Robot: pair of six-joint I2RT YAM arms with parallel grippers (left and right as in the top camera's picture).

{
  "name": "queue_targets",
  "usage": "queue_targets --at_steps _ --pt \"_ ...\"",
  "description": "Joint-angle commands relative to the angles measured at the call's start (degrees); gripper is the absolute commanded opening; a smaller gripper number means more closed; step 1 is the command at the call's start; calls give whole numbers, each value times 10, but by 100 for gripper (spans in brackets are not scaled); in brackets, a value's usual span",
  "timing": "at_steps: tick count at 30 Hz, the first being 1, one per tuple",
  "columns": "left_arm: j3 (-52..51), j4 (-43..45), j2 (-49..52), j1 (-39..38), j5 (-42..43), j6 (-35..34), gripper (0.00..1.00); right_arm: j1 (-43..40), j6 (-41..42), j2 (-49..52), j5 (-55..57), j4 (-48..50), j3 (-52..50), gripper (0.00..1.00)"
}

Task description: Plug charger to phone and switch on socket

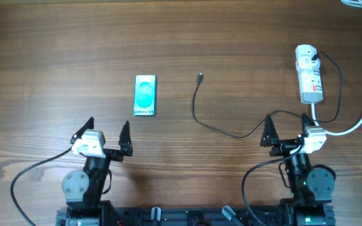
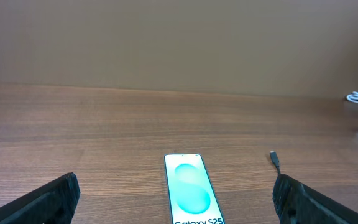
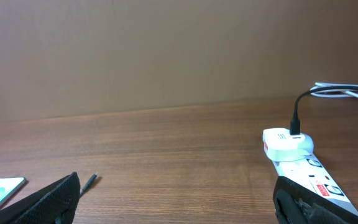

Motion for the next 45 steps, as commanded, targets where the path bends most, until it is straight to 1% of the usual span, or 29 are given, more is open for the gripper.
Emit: queue_targets --at_steps 1,35,37,39,45 --pt "-6 2 -6 5 -3 7 100 2 0 3 10 1 -1 100" --pt "-6 2 -6 5 -3 7 100 2 0 3 10 1 -1 100" --pt "-6 2 -6 5 13 6 100 2 0 3 10 1 -1 100" --pt "-6 4 -6 5 21 -25 100 2 0 3 10 1 -1 100" --pt "4 3 9 5 43 -44 100 2 0 3 10 1 -1 100"
